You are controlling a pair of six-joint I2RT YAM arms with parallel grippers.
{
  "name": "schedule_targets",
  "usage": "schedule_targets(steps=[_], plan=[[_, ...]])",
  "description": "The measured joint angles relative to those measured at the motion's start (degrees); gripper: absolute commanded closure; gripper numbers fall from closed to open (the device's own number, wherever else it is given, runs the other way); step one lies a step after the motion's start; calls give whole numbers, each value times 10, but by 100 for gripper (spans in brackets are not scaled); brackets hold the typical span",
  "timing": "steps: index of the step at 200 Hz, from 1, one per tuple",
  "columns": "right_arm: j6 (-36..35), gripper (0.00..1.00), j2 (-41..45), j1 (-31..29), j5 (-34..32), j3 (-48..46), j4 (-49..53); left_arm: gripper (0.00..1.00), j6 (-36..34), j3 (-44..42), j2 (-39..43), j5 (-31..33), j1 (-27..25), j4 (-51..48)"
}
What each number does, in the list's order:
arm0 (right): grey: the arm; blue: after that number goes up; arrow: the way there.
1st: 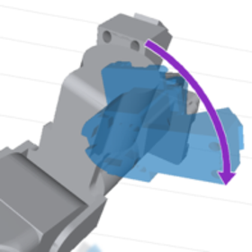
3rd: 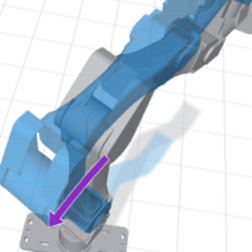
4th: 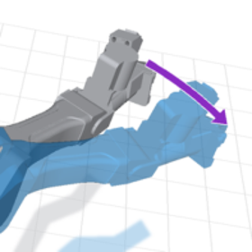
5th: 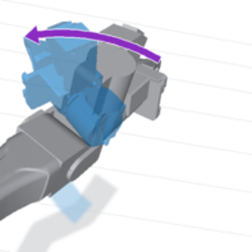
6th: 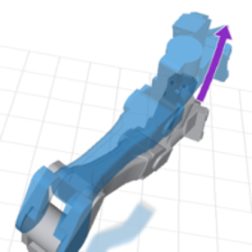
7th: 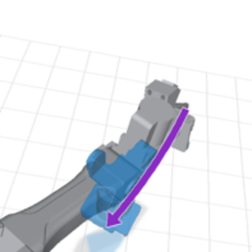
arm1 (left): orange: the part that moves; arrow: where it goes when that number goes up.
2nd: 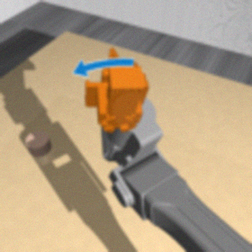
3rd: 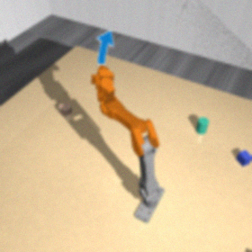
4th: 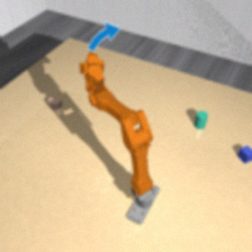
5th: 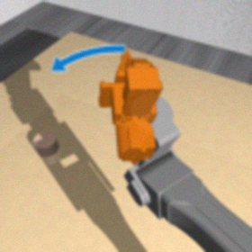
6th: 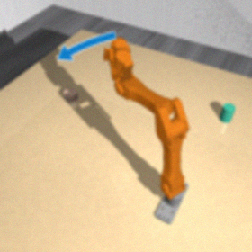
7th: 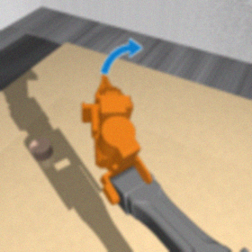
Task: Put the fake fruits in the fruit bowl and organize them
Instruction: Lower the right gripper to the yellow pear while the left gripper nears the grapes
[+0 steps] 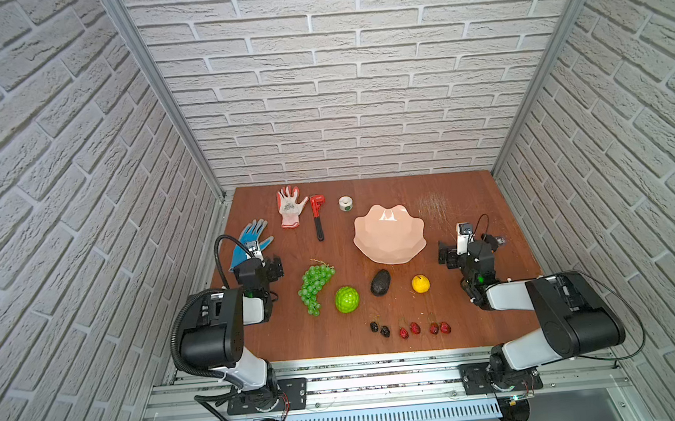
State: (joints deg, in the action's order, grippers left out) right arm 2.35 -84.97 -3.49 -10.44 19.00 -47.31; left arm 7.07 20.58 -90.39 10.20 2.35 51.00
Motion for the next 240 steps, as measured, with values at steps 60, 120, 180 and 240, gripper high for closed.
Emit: schedule_targets(steps=[60, 120, 180, 240], plan=[[0, 0, 0, 0, 0, 0, 0, 2, 0, 0, 0, 0, 0, 0], [0, 0, 0, 0, 0, 0, 0, 2, 0, 0, 0, -1, 0, 0], [0, 0, 0, 0, 0, 0, 0, 2, 2, 0, 2, 0, 7, -4], [4, 0, 111, 0, -5, 44, 143, 2, 15, 151, 88, 23, 1, -231]])
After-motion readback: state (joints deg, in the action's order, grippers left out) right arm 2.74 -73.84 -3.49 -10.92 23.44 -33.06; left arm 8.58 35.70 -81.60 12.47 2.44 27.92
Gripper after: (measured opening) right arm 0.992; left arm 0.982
